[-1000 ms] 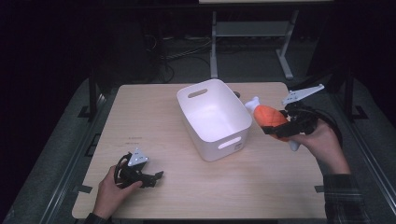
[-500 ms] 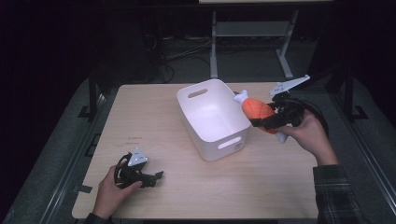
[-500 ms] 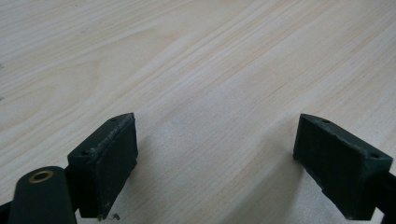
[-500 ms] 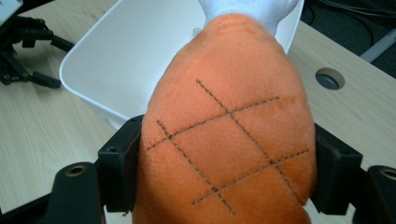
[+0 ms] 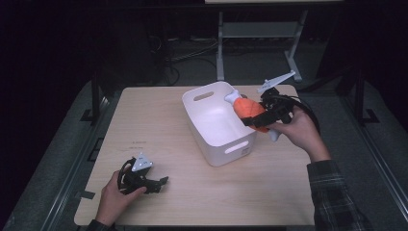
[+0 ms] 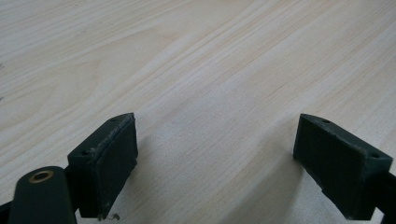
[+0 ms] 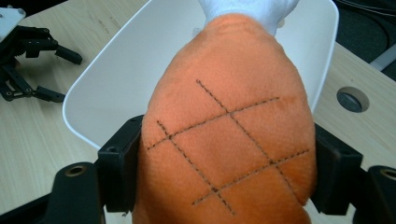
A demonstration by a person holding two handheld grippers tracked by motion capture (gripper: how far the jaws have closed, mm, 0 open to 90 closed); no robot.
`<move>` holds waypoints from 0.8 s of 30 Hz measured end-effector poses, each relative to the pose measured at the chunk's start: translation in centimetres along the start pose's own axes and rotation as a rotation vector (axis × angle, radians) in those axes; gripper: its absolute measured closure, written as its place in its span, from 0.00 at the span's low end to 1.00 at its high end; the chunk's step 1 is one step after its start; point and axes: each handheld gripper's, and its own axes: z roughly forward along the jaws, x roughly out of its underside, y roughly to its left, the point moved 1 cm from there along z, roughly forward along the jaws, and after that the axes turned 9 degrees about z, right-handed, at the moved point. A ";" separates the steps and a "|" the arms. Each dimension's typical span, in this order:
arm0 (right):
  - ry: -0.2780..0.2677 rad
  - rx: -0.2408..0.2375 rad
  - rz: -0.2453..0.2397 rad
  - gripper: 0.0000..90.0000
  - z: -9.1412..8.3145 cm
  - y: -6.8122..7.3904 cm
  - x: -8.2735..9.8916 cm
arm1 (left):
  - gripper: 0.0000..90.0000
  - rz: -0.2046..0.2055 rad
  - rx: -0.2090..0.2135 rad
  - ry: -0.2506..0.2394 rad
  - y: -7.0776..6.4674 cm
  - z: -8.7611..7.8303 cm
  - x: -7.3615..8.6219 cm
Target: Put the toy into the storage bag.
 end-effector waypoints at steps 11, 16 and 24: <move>0.013 0.012 -0.013 0.28 2.3 1.4 -2.3 | 0.14 0.003 -0.001 0.003 0.0 0.0 0.0; 0.009 0.010 -0.013 0.28 3.6 2.1 -3.4 | 0.14 0.004 -0.001 0.004 0.0 0.0 0.0; 0.024 0.004 -0.014 0.27 5.7 3.2 -4.4 | 0.14 0.004 -0.001 0.004 0.0 0.0 0.0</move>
